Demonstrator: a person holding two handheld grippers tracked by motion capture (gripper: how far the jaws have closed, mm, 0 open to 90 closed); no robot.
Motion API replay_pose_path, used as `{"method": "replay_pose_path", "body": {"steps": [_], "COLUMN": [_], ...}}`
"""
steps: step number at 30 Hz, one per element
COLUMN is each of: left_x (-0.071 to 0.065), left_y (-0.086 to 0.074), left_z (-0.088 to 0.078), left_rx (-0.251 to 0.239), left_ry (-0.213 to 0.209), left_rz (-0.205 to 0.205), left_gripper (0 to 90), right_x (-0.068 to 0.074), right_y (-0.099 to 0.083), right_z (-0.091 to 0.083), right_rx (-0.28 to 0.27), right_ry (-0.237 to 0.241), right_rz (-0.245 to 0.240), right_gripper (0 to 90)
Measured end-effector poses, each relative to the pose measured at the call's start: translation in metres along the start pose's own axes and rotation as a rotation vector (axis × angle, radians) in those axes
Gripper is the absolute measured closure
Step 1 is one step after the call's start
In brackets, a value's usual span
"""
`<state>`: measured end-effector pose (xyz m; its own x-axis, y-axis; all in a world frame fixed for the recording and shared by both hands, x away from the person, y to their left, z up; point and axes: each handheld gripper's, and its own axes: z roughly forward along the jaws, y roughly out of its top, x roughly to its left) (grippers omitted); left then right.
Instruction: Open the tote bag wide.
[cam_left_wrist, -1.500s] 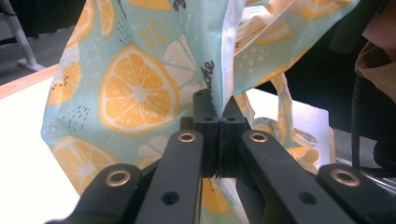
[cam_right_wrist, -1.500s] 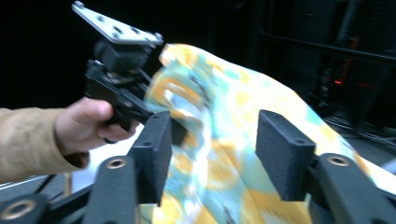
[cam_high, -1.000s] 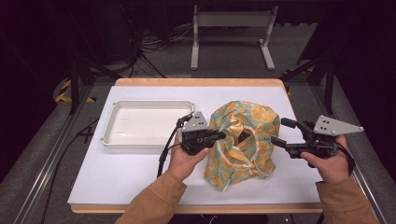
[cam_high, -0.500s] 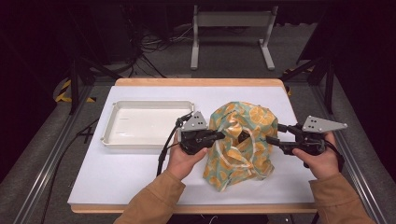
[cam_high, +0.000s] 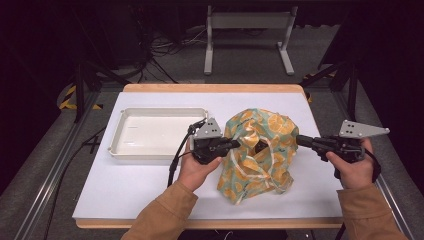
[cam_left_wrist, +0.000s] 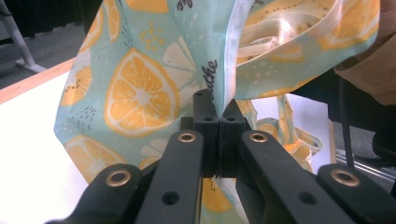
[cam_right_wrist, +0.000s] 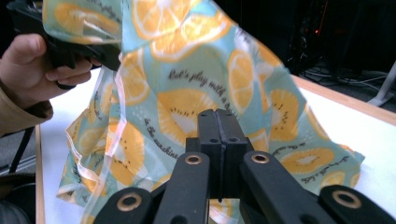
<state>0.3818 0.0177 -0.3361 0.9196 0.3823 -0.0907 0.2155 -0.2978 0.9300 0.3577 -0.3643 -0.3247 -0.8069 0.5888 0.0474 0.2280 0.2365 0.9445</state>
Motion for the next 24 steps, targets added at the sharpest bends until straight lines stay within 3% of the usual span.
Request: {"method": "replay_pose_path", "body": {"steps": [3, 5, 8, 10, 12, 13, 17, 24], "left_x": [0.000, 0.000, 0.000, 0.000, 0.000, 0.000, 0.001, 0.006], "left_y": [0.001, 0.001, 0.001, 0.001, 0.001, 0.001, 0.001, 0.009], "left_z": [-0.001, -0.001, -0.001, -0.001, -0.002, -0.002, -0.003, -0.007], "left_rx": [0.001, 0.000, -0.001, -0.002, 0.000, -0.001, 0.000, -0.008], "left_ry": [0.005, 0.004, 0.001, 0.002, 0.001, 0.001, 0.000, 0.020], "left_rz": [0.005, 0.007, 0.003, 0.005, 0.004, 0.005, 0.008, 0.005], "left_gripper": [89.4, 89.4, 89.3, 89.3, 89.4, 89.3, 89.3, 89.3], "right_x": [-0.001, -0.002, -0.002, -0.002, -0.004, -0.005, -0.007, -0.012], "right_y": [0.001, 0.001, 0.000, 0.000, 0.001, 0.001, 0.004, 0.010], "right_z": [-0.002, -0.002, 0.003, 0.005, 0.008, 0.010, 0.012, 0.003], "right_rx": [0.005, -0.019, -0.020, -0.025, -0.023, -0.020, -0.014, -0.051], "right_ry": [-0.007, -0.021, -0.061, -0.085, -0.098, -0.105, -0.075, -0.067], "right_rz": [0.006, 0.022, -0.002, -0.017, -0.026, -0.036, -0.041, -0.002], "right_gripper": [89.8, 66.2, 49.2, 46.1, 47.2, 52.3, 86.2, 90.0]}}
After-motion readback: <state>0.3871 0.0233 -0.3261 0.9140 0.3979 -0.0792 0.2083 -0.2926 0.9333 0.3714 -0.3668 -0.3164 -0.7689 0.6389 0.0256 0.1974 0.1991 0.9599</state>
